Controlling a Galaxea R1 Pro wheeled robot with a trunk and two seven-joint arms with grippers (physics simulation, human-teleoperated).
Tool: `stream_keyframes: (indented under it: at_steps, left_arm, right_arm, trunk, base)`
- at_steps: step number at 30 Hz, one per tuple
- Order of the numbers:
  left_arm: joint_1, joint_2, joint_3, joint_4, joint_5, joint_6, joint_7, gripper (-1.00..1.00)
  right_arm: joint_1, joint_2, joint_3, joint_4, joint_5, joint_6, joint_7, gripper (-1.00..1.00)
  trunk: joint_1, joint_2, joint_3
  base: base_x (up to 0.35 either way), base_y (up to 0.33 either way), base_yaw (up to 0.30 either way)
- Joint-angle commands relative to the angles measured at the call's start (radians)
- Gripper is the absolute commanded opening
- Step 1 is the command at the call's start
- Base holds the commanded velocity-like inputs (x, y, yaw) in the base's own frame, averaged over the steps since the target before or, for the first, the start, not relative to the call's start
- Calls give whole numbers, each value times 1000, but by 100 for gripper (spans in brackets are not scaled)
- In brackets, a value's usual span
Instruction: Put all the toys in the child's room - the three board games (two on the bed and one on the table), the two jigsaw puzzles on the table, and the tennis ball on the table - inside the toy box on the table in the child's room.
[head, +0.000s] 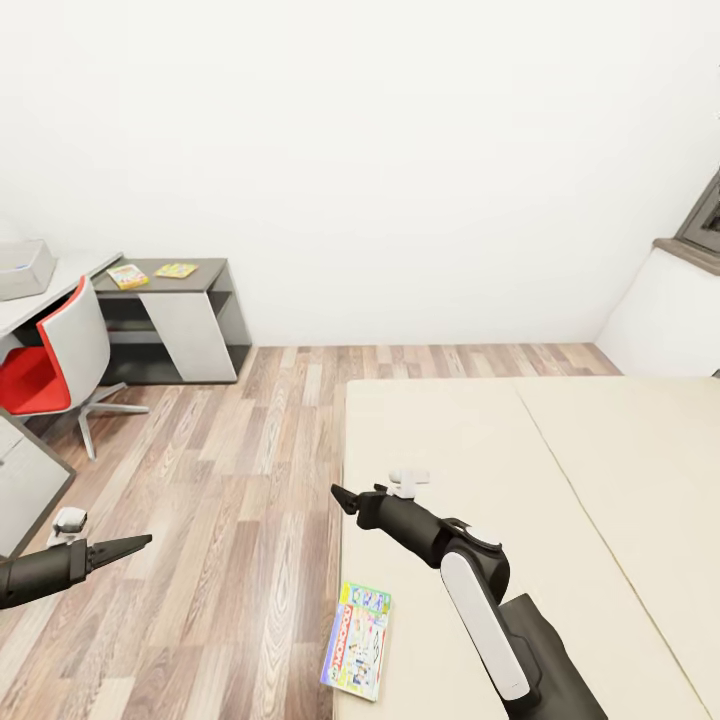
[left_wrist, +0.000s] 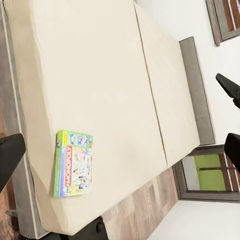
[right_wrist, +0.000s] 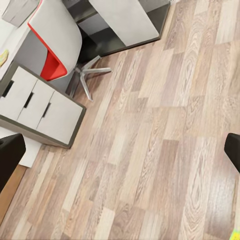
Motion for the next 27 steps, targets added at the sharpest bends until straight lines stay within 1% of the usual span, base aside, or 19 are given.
stream_keyframes:
  at_steps: [1,27]
  left_arm:
    - [-1,0,2,-1,-10,10,-8,100]
    - [-1,1,2,-1,-9,10,-8,100]
  right_arm:
    - [-1,0,-1,-1,2,5,3,100]
    - [-1,0,0,2,4,5,0,100]
  trunk:
    - [1,-2,0]
    - [1,-2,43]
  base:
    - [0,0,0]
    - [0,0,0]
